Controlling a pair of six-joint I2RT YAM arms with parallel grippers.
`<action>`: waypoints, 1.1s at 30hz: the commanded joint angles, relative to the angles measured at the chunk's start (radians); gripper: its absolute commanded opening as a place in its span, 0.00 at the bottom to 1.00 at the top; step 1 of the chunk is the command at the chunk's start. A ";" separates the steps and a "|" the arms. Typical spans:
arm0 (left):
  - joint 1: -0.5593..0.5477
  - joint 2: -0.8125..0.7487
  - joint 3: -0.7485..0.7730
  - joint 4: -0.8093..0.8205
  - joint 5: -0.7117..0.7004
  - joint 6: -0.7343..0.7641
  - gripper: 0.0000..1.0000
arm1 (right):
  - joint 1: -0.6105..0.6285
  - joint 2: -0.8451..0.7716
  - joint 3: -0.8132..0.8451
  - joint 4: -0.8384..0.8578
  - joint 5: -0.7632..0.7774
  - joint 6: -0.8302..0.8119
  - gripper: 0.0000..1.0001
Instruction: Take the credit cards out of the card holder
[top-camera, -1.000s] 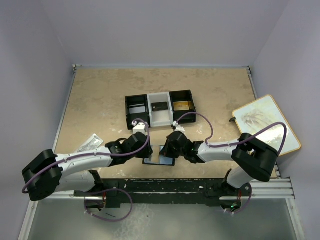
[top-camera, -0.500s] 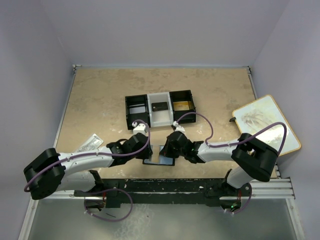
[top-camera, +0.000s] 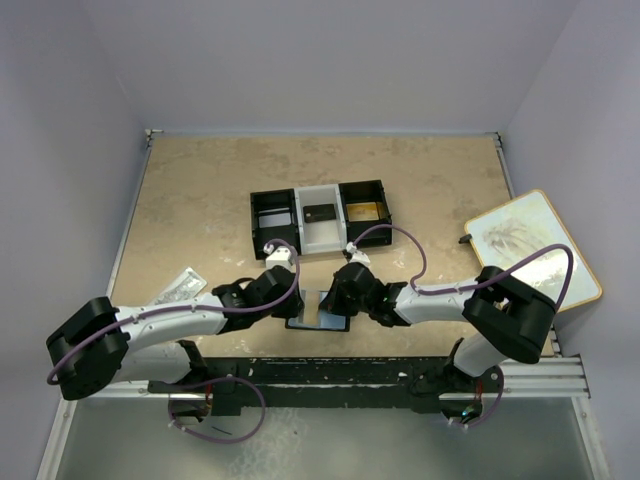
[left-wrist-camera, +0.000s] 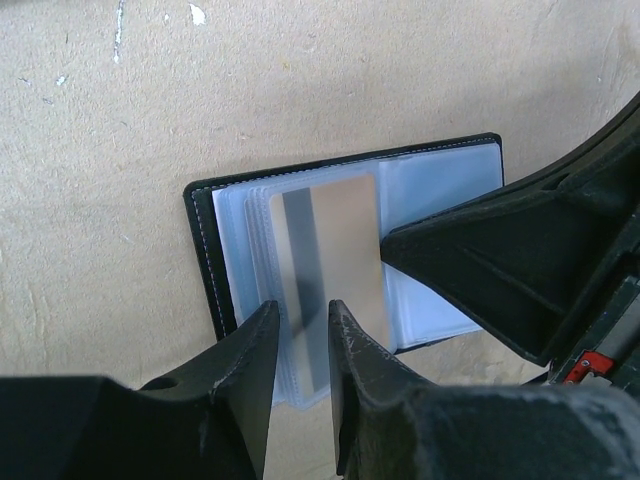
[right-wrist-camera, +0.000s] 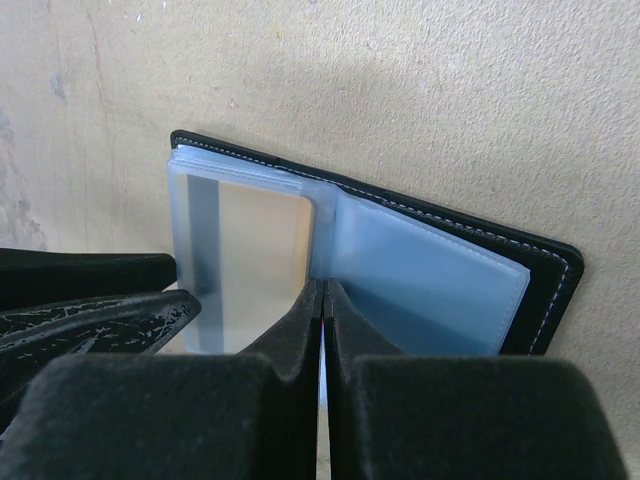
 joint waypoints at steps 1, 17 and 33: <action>-0.012 -0.026 0.018 0.034 0.023 -0.010 0.24 | 0.004 0.049 -0.025 -0.125 0.028 -0.020 0.01; -0.019 -0.037 0.051 -0.007 0.028 -0.005 0.29 | 0.004 0.050 -0.025 -0.124 0.029 -0.019 0.01; -0.031 -0.006 0.095 -0.058 0.029 0.012 0.33 | 0.005 0.055 -0.016 -0.128 0.031 -0.023 0.01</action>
